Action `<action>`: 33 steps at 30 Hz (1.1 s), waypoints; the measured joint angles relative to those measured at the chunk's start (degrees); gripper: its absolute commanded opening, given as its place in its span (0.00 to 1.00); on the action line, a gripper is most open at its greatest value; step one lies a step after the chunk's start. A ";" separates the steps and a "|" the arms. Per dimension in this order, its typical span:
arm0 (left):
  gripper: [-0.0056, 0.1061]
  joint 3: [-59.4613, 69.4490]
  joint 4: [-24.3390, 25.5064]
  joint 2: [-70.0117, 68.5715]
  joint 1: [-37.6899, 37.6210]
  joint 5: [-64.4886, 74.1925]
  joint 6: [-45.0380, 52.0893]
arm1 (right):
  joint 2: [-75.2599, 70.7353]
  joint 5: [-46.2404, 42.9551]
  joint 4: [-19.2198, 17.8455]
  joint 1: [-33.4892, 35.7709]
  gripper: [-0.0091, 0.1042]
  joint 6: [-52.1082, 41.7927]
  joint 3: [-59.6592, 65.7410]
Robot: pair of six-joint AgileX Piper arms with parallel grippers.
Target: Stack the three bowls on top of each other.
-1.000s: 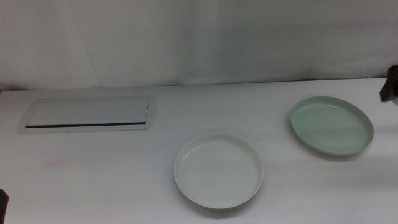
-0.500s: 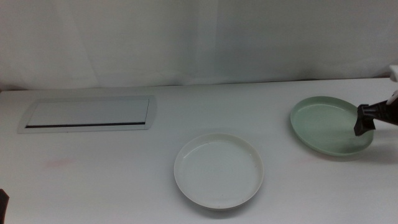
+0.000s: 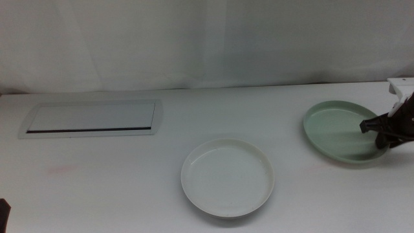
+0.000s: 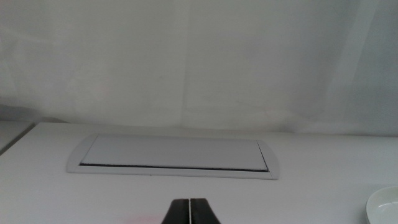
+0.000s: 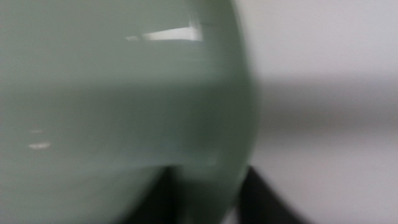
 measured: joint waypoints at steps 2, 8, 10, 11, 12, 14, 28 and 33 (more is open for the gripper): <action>0.03 0.00 0.00 0.00 0.00 0.00 0.00 | 0.00 -0.98 0.10 0.01 0.06 0.81 -0.35; 0.03 0.00 0.00 0.00 0.00 0.00 0.00 | 0.00 -1.21 -0.28 0.01 0.06 3.66 -0.35; 0.03 0.00 0.00 0.00 0.00 0.00 0.00 | 0.00 -1.21 -0.28 0.01 0.06 4.03 -0.35; 0.03 0.00 0.00 0.00 0.00 0.00 0.00 | 0.00 -1.21 -0.28 0.01 0.06 4.17 -0.35; 0.03 0.00 0.00 0.00 0.00 0.00 0.00 | 0.00 -1.21 -0.28 0.01 0.06 4.28 -0.35; 0.02 0.00 0.00 0.00 0.00 0.00 -0.16 | -0.22 -1.21 -0.28 0.01 0.06 4.28 -0.35; 0.02 0.00 0.00 0.00 0.00 0.00 -0.14 | -9.26 0.86 0.89 -0.10 0.06 3.04 -0.13; 0.02 0.00 0.00 0.00 0.00 0.00 -0.14 | -15.79 2.89 3.22 -0.10 0.06 2.91 -0.13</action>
